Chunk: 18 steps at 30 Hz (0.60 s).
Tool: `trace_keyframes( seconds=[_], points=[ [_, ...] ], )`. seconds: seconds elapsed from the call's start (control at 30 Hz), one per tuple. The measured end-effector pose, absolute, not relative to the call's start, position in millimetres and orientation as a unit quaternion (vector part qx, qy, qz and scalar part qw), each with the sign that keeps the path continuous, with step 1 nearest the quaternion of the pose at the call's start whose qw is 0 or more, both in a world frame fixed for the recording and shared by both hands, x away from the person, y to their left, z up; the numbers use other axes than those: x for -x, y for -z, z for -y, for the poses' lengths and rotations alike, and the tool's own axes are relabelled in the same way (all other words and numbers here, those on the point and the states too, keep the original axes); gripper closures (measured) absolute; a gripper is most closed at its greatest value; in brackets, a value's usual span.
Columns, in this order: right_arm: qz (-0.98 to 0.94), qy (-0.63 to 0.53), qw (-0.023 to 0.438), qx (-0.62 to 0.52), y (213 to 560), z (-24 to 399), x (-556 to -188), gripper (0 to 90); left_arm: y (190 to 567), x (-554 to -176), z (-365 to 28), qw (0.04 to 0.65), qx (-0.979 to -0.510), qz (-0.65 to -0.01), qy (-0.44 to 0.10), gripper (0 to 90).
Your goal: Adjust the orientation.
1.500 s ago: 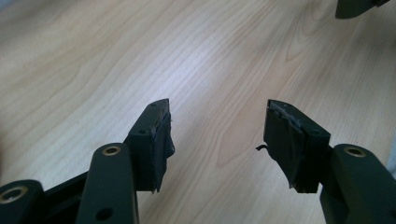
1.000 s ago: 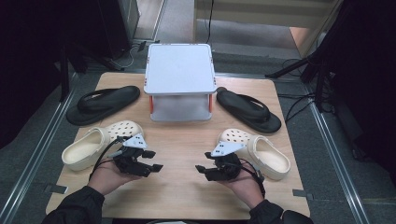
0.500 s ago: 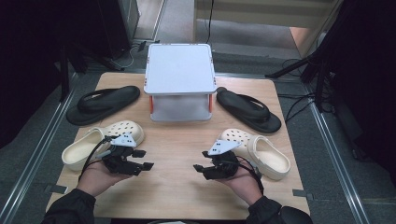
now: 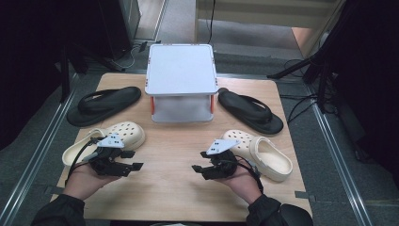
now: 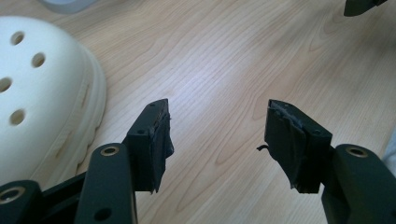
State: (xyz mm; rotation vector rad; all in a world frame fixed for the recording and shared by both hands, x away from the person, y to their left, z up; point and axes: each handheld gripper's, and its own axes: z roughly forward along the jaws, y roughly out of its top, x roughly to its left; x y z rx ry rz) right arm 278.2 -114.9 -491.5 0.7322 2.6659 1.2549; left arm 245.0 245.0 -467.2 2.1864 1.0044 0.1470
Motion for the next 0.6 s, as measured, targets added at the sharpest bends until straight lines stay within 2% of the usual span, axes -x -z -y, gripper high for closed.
trace_keyframes(
  seconds=[0.6],
  points=[
    [-0.882,-0.409,0.048,-0.228,492.1,106.2,-282.7,41.8,452.9,-234.2,-283.1,0.352,-0.829,-0.427,-0.074,42.2]
  ],
)
